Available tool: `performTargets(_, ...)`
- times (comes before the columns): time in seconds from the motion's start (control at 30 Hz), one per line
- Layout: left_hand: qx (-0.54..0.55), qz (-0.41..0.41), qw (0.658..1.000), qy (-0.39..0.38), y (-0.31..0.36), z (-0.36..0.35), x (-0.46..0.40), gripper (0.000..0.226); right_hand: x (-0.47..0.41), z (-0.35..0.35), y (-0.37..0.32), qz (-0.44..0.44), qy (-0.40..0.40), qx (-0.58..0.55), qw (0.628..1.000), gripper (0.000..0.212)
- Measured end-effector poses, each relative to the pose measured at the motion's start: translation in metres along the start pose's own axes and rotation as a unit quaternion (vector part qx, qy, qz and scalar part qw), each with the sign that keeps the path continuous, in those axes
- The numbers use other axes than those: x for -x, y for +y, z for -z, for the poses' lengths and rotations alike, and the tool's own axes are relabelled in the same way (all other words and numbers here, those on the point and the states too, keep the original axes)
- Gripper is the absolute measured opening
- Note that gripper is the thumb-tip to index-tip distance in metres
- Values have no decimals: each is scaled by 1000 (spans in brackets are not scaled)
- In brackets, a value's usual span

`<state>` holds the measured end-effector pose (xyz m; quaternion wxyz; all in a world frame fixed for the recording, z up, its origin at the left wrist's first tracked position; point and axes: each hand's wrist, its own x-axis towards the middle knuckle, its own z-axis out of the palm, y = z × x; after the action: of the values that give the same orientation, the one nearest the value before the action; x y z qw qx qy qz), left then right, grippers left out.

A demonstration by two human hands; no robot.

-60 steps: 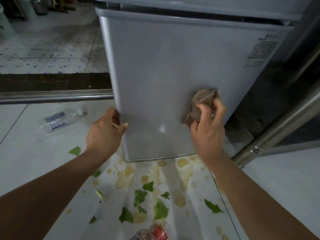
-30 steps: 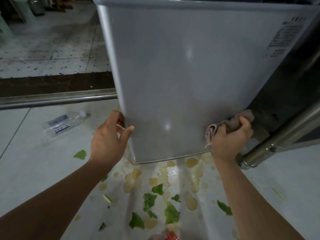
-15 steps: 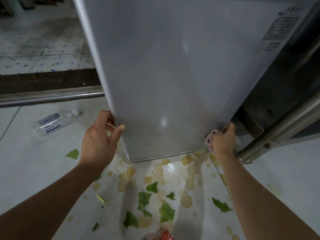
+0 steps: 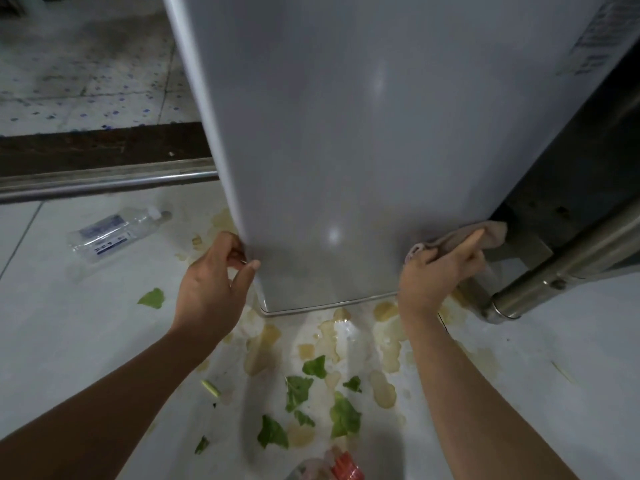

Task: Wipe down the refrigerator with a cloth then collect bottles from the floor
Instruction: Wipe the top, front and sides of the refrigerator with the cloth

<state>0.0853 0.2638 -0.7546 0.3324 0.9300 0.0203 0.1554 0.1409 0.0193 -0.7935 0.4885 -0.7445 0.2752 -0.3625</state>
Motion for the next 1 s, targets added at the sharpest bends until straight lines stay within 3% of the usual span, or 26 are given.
performTargets(0.2,11,-19,1000,-2,-2,0,-1,18,15,-5,23,-171,-106,41,979,67)
performTargets(0.27,11,-20,1000,0,-1,1,0,19,18,-4,11,-154,-103,17,983,55)
performTargets(0.47,54,2,998,-9,-4,4,-1,14,77,-17,-53,5,-58,-105,993,60)
performTargets(0.53,72,2,997,-12,-7,4,-1,15,83,-25,-51,9,-47,-86,995,64)
performTargets(0.7,99,7,995,-28,-16,5,-3,12,101,-30,-18,-91,-141,35,985,77)
performTargets(0.8,116,3,993,-38,-16,4,-6,14,98,-23,-14,-127,-172,87,973,67)
performTargets(0.9,120,6,991,-62,-19,7,-9,18,105,-21,-38,-46,-156,3,987,49)
performTargets(1.0,137,0,985,-102,-26,9,-10,32,128,-30,-65,18,-108,-39,993,47)
